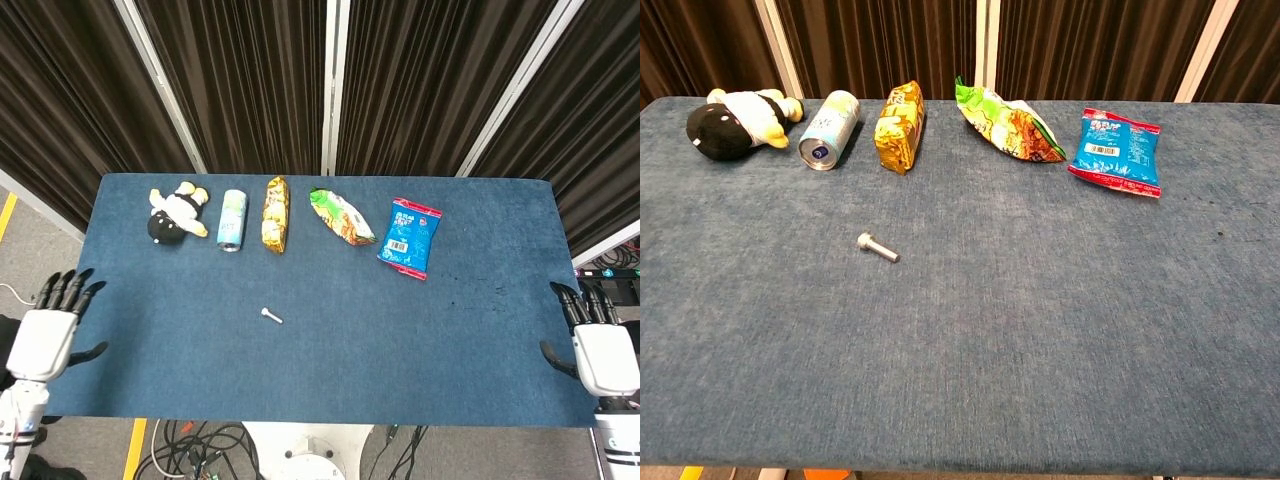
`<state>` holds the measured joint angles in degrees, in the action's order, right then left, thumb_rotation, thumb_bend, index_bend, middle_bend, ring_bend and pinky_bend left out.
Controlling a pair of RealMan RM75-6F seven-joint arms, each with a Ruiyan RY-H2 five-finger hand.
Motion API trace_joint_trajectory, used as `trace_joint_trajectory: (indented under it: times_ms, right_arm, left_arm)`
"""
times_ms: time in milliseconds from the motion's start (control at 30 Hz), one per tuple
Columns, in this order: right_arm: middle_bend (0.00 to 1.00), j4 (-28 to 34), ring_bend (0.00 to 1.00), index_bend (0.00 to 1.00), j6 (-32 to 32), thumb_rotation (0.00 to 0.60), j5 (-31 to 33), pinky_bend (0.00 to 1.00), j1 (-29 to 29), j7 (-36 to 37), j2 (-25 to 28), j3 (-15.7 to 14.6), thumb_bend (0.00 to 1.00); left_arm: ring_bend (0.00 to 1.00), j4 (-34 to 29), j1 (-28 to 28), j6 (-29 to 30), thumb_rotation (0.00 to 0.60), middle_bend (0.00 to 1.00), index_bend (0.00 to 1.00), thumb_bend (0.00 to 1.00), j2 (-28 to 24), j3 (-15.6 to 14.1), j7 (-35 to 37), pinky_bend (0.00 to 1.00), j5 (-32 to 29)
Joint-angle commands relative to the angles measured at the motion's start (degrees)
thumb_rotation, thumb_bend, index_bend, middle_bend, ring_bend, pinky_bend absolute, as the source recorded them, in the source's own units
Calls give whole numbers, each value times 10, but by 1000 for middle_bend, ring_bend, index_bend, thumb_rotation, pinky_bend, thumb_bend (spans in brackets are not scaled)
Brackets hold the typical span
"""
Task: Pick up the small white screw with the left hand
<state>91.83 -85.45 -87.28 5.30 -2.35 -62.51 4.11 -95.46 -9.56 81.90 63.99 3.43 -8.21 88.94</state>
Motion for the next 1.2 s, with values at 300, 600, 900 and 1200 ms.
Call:
trace_joint_trajectory:
  times_ms: [300,600,900,1200]
  right_arm:
    - [128,14,0,82,0,600,-1,41,3,-12,12,4,176]
    - [128,11,0,82,14,600,14,41,7,-9,14,7,176]
    - [128,8,0,82,25,600,17,41,14,-7,14,8,176]
    - [126,7,0,82,27,600,20,41,14,-4,15,6,176]
  left_arm:
    - [25,-35,-162,-181,600,157,310,141,14,47,16,0,13]
    - [25,-16,-243,-271,600,163,360,205,121,64,-224,0,-90]
    - [25,-4,-303,-306,600,163,378,229,199,75,-325,0,-207]
    - [25,40,-354,-314,600,163,388,234,265,62,-386,0,-268]
